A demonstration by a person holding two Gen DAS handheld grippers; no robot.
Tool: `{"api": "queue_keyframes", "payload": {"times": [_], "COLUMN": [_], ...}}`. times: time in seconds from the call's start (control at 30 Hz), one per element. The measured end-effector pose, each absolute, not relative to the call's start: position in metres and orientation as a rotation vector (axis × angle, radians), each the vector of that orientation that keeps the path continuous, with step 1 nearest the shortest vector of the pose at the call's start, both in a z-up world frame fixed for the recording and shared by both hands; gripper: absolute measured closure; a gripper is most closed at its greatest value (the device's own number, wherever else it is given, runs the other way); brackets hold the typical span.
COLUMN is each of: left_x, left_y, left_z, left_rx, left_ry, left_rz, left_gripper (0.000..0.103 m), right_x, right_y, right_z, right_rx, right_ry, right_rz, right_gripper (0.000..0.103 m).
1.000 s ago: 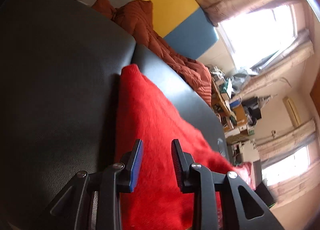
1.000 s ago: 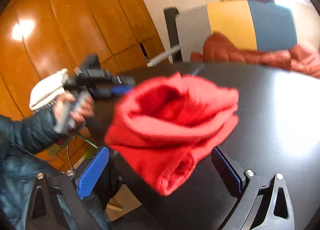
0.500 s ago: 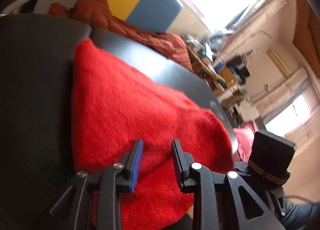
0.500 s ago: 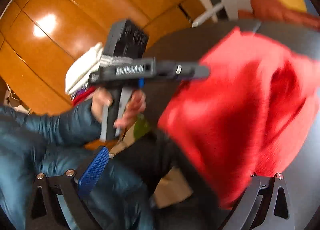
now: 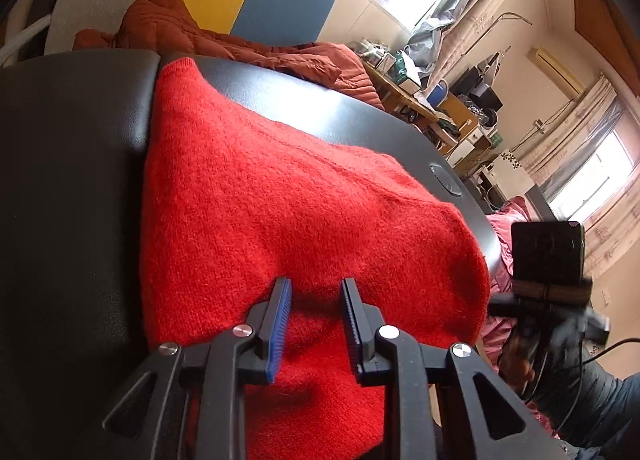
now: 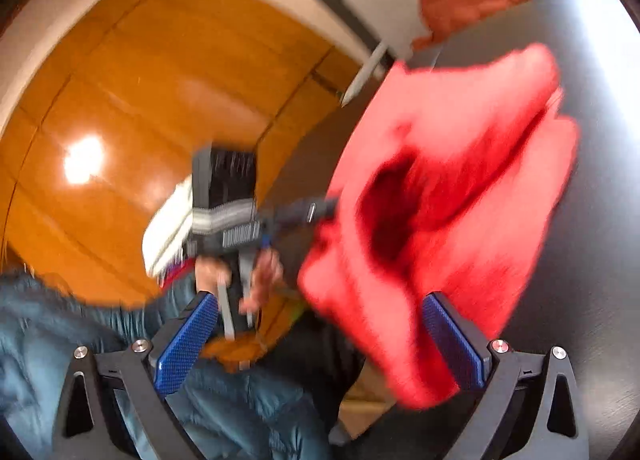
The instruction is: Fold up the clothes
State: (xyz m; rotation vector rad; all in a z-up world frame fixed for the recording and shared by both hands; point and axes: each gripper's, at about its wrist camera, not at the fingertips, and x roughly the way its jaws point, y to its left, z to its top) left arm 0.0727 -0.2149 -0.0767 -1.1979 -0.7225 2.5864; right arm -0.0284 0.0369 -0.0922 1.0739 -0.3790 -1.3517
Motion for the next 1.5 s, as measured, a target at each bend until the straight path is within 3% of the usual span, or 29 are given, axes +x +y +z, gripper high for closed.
{"api": "queue_keyframes", "payload": {"times": [0.1, 0.33, 0.63, 0.8, 0.83, 0.87, 0.9, 0.97, 1.07, 1.3, 1.5], "left_x": [0.074, 0.074, 0.074, 0.075, 0.076, 0.075, 0.074, 0.073, 0.064, 0.027, 0.013], "left_y": [-0.218, -0.220, -0.224, -0.227, -0.227, -0.227, -0.226, -0.224, -0.209, -0.153, -0.102], "left_z": [-0.078, -0.079, -0.080, -0.081, -0.081, -0.081, -0.080, -0.074, -0.061, -0.040, -0.084], "left_rx": [-1.193, -1.186, -1.177, -1.169, -1.168, -1.170, -1.176, -1.190, -1.170, -1.093, -1.295], "left_ry": [-0.749, -0.783, -0.804, -0.807, -0.805, -0.803, -0.800, -0.781, -0.718, -0.537, -0.385], "left_rz": [2.574, 2.557, 2.537, 2.522, 2.523, 2.524, 2.527, 2.540, 2.530, 2.389, 2.213], "left_gripper": [0.078, 0.078, 0.078, 0.078, 0.078, 0.078, 0.078, 0.079, 0.078, 0.077, 0.078], "right_x": [-0.051, -0.094, -0.124, -0.137, -0.138, -0.139, -0.138, -0.138, -0.133, -0.122, -0.142], "right_y": [0.042, 0.031, 0.002, -0.009, -0.009, -0.009, -0.011, -0.015, -0.016, 0.005, 0.036], "right_z": [-0.093, -0.088, -0.094, -0.102, -0.102, -0.102, -0.102, -0.100, -0.089, -0.029, -0.068], "right_rx": [1.071, 1.075, 1.117, 1.135, 1.129, 1.126, 1.137, 1.159, 1.131, 0.867, 0.946], "right_ry": [-0.515, -0.639, -0.672, -0.600, -0.579, -0.559, -0.512, -0.410, -0.295, -0.230, -0.296], "right_rz": [-1.397, -1.553, -1.651, -1.651, -1.680, -1.702, -1.735, -1.804, -1.843, -1.818, -1.855], "right_gripper": [0.000, 0.000, 0.002, 0.001, 0.005, 0.020, 0.045, 0.076, 0.083, 0.085, 0.086]}}
